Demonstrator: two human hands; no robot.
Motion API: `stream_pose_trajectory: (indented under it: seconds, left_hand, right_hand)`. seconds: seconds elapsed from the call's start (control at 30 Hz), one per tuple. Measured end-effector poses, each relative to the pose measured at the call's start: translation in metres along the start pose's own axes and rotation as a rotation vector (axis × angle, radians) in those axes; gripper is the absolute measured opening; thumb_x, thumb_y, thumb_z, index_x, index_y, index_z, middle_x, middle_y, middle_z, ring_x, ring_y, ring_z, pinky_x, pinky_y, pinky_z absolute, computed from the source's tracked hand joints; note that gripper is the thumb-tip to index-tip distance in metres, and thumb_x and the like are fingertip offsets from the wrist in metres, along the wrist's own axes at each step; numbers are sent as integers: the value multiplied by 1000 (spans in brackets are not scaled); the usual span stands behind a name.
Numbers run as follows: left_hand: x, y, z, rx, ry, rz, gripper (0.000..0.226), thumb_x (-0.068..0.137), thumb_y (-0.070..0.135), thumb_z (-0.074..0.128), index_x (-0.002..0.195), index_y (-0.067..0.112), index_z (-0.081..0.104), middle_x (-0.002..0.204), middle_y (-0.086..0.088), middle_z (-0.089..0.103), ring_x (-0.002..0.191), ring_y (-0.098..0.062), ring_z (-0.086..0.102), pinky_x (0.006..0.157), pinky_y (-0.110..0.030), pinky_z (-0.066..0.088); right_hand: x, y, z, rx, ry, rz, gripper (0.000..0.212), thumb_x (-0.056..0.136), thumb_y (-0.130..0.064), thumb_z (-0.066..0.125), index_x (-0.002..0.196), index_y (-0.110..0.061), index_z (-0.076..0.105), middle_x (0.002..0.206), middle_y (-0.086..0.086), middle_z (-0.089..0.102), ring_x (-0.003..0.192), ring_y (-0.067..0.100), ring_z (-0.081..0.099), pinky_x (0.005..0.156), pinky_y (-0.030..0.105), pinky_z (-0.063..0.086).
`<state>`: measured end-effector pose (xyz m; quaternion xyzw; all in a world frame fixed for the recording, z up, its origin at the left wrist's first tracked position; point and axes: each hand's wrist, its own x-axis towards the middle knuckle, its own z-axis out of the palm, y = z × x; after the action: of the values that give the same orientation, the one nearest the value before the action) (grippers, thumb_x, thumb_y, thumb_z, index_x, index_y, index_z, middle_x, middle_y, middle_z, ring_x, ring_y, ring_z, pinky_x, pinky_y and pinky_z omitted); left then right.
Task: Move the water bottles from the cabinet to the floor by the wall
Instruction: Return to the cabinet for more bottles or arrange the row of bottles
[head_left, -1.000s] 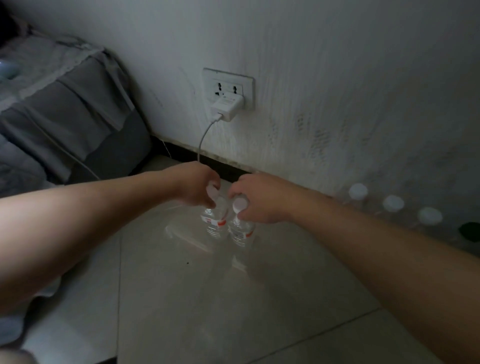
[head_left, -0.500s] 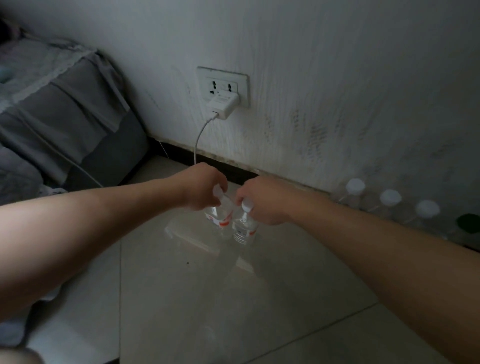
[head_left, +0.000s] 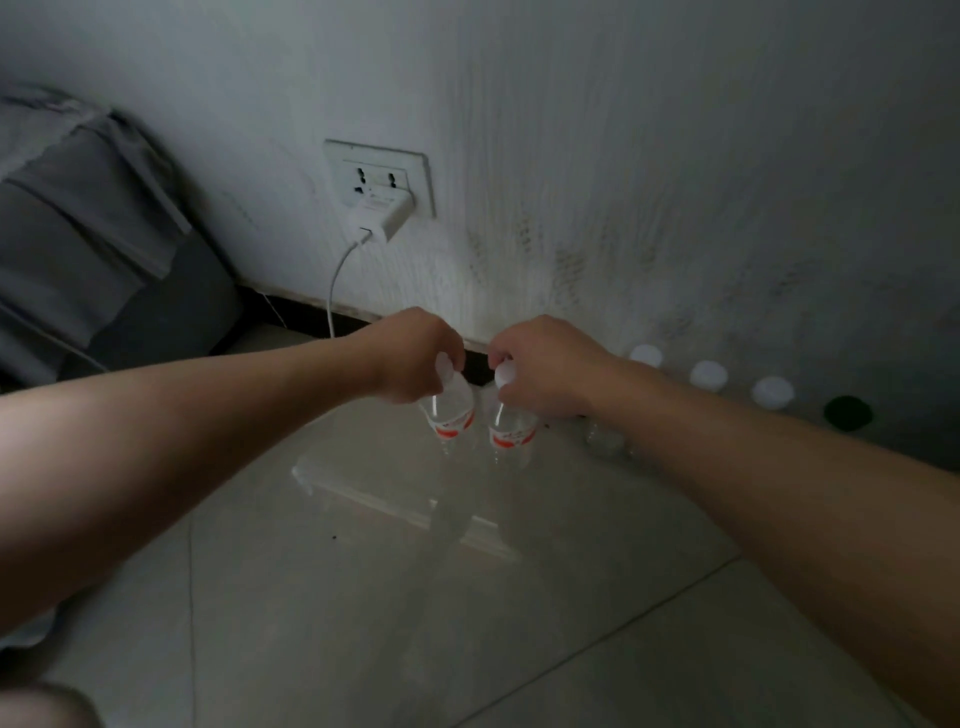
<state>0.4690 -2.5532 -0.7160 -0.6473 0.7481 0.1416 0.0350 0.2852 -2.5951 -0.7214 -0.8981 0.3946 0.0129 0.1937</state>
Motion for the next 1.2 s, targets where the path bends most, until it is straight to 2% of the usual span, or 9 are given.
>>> stream_pose_trajectory:
  seconds: [0.3,0.4,0.53,0.7,0.77,0.97,1.1,1.2]
  left_hand:
    - [23,11,-1,-11,9,30,32,84,8,61,108,25,72,107,-1,69,98,-20,62,89,-38,53]
    - [31,14,0,-9,-16,39,35,83,4,63,107,28,72,106,1,66,100,-20,61,88,-33,51]
    - [41,19,1,-29,-16,59,37,84,-1,61,105,27,73,101,5,59,96,-14,56,83,-25,42]
    - [53,29,6,-29,-37,82,43,80,-6,58,100,28,74,103,4,60,102,-18,59,86,-26,47]
    - [57,32,9,-32,-40,90,45,79,-7,57,99,30,74,106,3,62,101,-18,59,87,-29,49]
    - [65,44,8,-41,-59,104,47,78,-8,54,100,28,74,100,5,57,99,-16,57,84,-26,47]
    - [67,48,8,-46,-69,107,47,76,-9,54,97,28,73,101,4,56,97,-16,55,82,-26,45]
    - [67,48,9,-59,-88,101,45,74,-7,54,93,31,70,103,3,59,97,-17,56,81,-28,48]
  right_hand:
    - [-7,20,-3,-16,74,118,18,81,-28,68,97,-19,68,91,-1,66,81,17,60,69,32,52]
    - [-7,24,-3,-7,81,148,19,80,-30,70,94,-17,69,88,-1,66,78,16,61,70,33,54]
    - [-9,31,-2,14,98,167,18,80,-31,72,92,-17,69,85,-1,66,75,14,61,60,27,47]
    - [-10,40,-3,22,105,176,17,80,-29,72,90,-16,69,84,0,65,76,15,60,53,24,38]
    - [-11,43,-2,16,105,180,16,81,-29,72,90,-16,68,85,0,65,77,17,61,54,24,38]
    - [-12,53,-3,24,92,227,26,74,-33,78,90,-14,71,85,2,68,78,18,63,68,33,54]
    - [-12,56,-1,48,70,252,28,68,-37,81,86,-18,70,83,-1,66,77,17,62,70,36,55]
    - [-11,57,2,45,80,237,24,73,-33,77,89,-16,70,84,2,67,76,17,61,67,34,53]
